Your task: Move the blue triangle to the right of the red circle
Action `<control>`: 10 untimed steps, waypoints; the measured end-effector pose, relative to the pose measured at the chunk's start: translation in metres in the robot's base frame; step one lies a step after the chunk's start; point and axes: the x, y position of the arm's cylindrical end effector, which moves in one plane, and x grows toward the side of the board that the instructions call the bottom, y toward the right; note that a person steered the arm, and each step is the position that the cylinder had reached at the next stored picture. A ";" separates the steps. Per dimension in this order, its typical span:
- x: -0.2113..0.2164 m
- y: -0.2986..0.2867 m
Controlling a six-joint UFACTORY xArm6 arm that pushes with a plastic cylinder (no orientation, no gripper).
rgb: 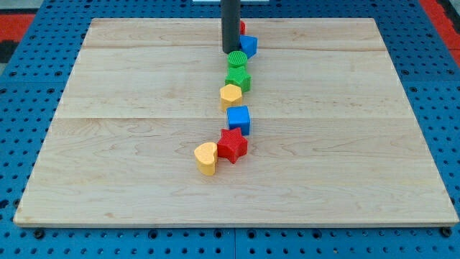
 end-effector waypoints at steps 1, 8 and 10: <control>0.000 0.024; 0.041 0.070; 0.018 -0.027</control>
